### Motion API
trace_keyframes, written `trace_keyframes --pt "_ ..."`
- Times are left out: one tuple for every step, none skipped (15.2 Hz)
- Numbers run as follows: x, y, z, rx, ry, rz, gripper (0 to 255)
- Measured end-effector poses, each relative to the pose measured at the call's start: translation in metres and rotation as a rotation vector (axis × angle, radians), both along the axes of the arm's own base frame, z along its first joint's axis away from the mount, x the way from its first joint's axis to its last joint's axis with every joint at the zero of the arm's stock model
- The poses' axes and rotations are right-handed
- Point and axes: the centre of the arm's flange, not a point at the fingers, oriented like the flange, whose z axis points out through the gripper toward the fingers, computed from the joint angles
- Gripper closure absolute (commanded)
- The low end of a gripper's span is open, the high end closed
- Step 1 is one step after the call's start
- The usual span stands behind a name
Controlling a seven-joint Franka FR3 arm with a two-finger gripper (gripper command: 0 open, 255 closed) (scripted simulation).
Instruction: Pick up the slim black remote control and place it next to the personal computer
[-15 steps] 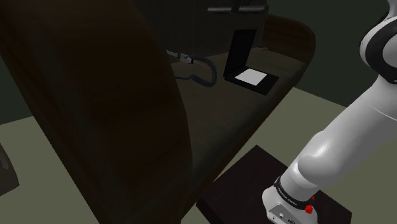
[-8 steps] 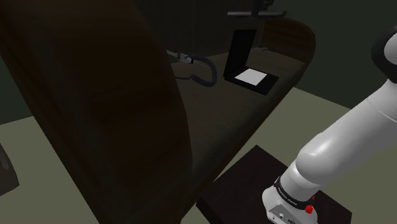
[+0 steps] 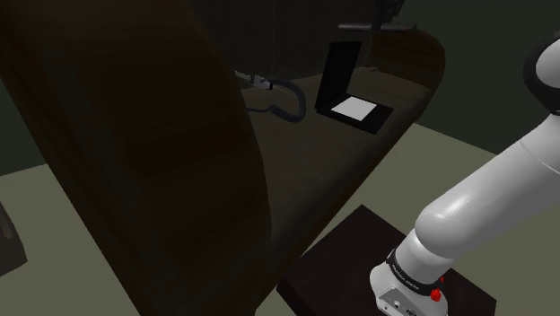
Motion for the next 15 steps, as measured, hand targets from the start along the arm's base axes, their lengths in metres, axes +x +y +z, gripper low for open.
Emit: trace_keyframes --pt "-0.001 0.000 -0.005 0.000 0.000 0.000 255" --pt "0.000 0.000 -0.011 0.000 0.000 0.000 255" --pt "0.000 -0.001 -0.015 0.000 0.000 0.001 255" --pt "0.000 -0.002 -0.021 0.000 0.000 0.001 255" --pt "0.001 -0.002 -0.027 0.000 0.000 0.000 255" --pt "-0.001 -0.001 -0.032 0.000 0.000 0.001 255" --pt "-0.001 -0.001 -0.037 0.000 0.000 0.001 255" --pt "0.000 -0.001 -0.043 0.000 0.000 0.001 255" --pt "0.000 -0.001 -0.048 0.000 0.000 0.001 255" --pt "0.000 -0.001 -0.053 0.000 0.000 0.001 255" --pt "0.000 -0.002 -0.059 0.000 0.000 0.001 255" --pt "-0.001 -0.002 -0.064 0.000 0.000 0.001 255" --pt "-0.001 -0.002 -0.069 0.000 0.000 0.001 255" --pt "-0.001 -0.002 -0.074 0.000 0.000 0.001 255" --pt "-0.001 -0.002 -0.079 0.000 0.000 0.001 255"
